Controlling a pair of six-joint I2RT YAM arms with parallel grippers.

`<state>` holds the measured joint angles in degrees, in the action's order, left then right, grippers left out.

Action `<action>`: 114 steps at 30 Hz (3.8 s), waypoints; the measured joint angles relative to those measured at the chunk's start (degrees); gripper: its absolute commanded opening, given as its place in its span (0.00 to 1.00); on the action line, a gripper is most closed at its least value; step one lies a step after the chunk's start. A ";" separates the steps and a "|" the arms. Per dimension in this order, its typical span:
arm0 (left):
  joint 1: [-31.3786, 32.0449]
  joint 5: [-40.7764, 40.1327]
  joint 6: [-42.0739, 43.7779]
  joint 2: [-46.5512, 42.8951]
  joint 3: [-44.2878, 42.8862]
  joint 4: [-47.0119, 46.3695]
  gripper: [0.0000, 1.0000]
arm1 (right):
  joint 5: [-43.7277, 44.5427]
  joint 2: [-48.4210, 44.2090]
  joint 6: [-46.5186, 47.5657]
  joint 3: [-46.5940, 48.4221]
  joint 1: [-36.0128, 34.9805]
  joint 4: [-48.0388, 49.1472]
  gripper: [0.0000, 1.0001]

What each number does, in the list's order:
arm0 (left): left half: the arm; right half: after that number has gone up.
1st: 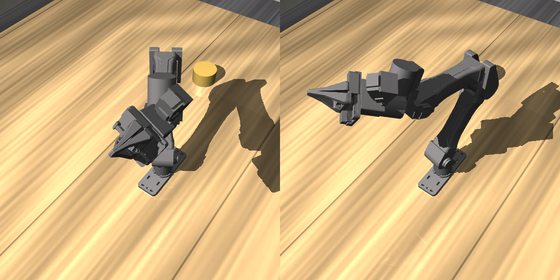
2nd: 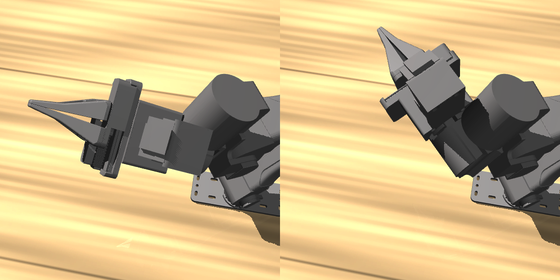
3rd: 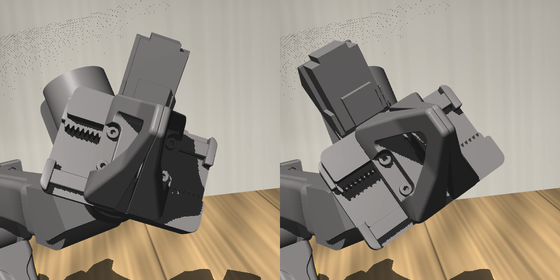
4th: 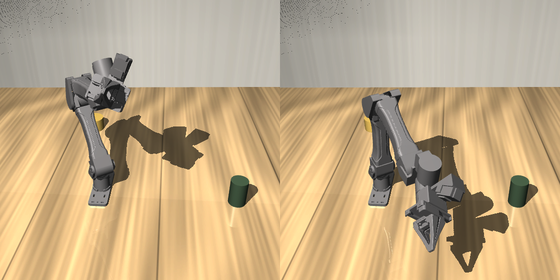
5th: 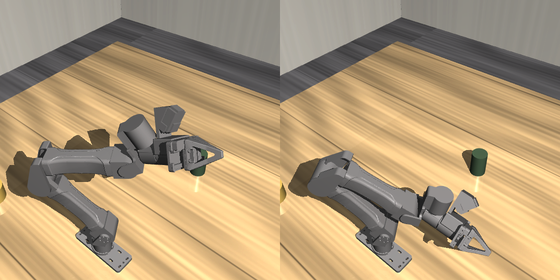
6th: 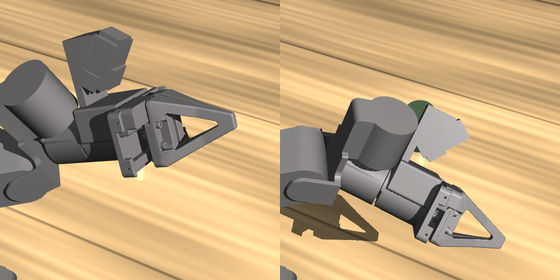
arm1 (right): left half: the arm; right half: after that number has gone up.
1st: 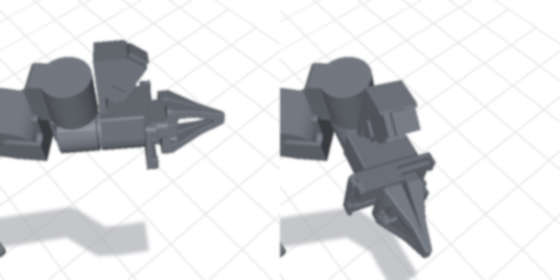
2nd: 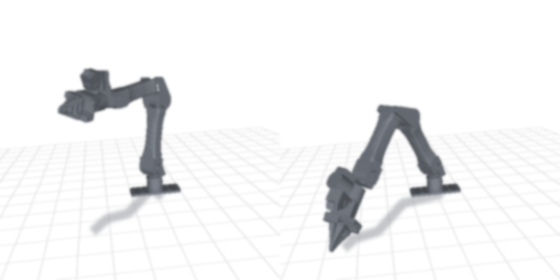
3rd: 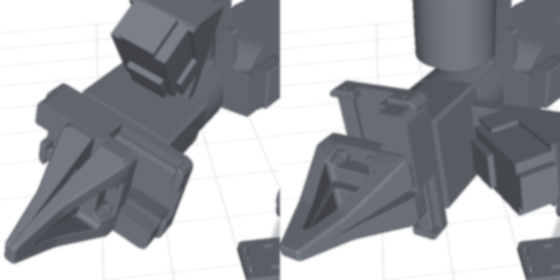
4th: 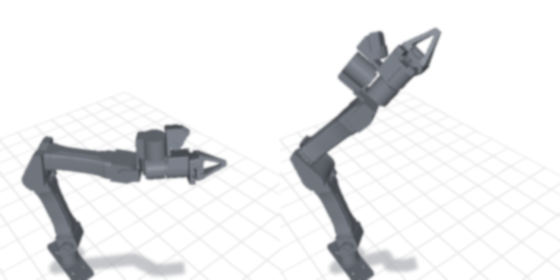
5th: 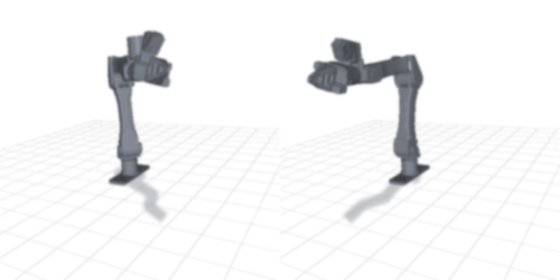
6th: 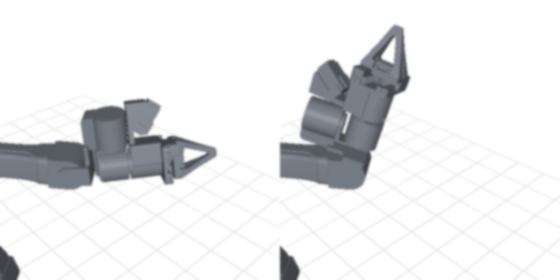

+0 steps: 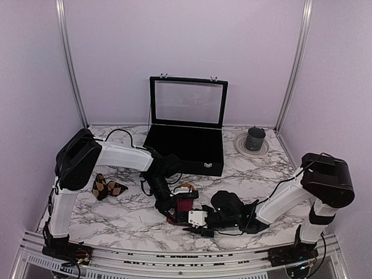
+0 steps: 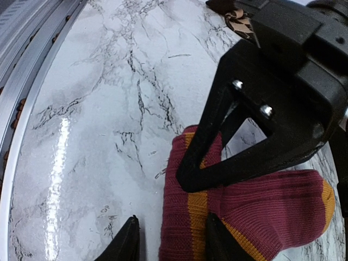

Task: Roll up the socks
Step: Roll the sock at the center of the board.

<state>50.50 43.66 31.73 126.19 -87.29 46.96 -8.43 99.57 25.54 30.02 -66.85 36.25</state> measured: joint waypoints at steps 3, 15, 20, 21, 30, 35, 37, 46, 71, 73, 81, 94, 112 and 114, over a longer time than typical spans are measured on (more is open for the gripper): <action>0.00 0.07 0.74 0.00 0.00 0.07 0.21 | -1.11 0.66 -0.46 0.39 1.88 0.26 0.23; -0.59 -0.42 3.65 -10.36 12.76 -10.21 0.76 | -7.23 0.96 -11.13 0.57 6.32 0.20 0.02; -1.57 -5.40 4.68 -21.11 25.24 -21.88 0.73 | -12.17 1.55 -20.11 1.16 9.14 -0.46 0.00; -1.66 -5.64 4.96 -22.38 26.38 -23.23 0.71 | -13.68 2.03 -22.18 1.84 9.99 -1.03 0.00; 1.79 -9.01 9.99 -25.53 28.41 -31.04 0.58 | -29.07 9.01 -38.73 9.18 18.12 -5.31 0.00; 3.50 -12.33 11.52 -25.51 29.94 -36.37 0.52 | -33.66 10.58 -43.39 9.07 20.22 -3.80 0.00; 3.74 -13.92 12.52 -25.44 30.95 -38.93 0.51 | -35.06 11.10 -44.41 9.09 20.83 -3.58 0.00; 4.96 -20.06 15.91 -21.09 31.74 -46.86 0.43 | -38.34 12.52 -46.97 9.25 22.01 -2.60 0.00; 0.39 -9.64 9.01 -13.88 17.88 -25.97 0.00 | -13.90 -15.63 -39.54 -6.01 21.75 -5.16 1.00; -0.17 -7.89 8.20 -12.83 16.63 -23.91 0.00 | -8.63 -20.20 -39.10 -7.21 21.75 -4.98 1.00; -1.68 -2.54 6.12 -8.72 11.93 -17.88 0.00 | 7.02 -26.25 -38.77 -11.65 19.56 -1.11 0.90; -3.43 1.97 2.86 -2.69 4.74 -10.27 0.00 | 7.80 -7.19 -6.86 -7.63 2.19 6.19 0.51; -3.72 2.75 3.30 -3.80 6.84 -11.98 0.46 | -1.60 4.55 -1.51 3.54 6.12 3.19 0.06; -3.72 1.64 3.48 -6.67 10.99 -16.00 0.54 | -4.02 4.72 -3.43 4.42 7.39 2.03 0.01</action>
<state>46.78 45.30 35.20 119.52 -76.29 30.96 -12.45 104.29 22.11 34.44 -59.46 38.28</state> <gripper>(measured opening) 0.441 0.072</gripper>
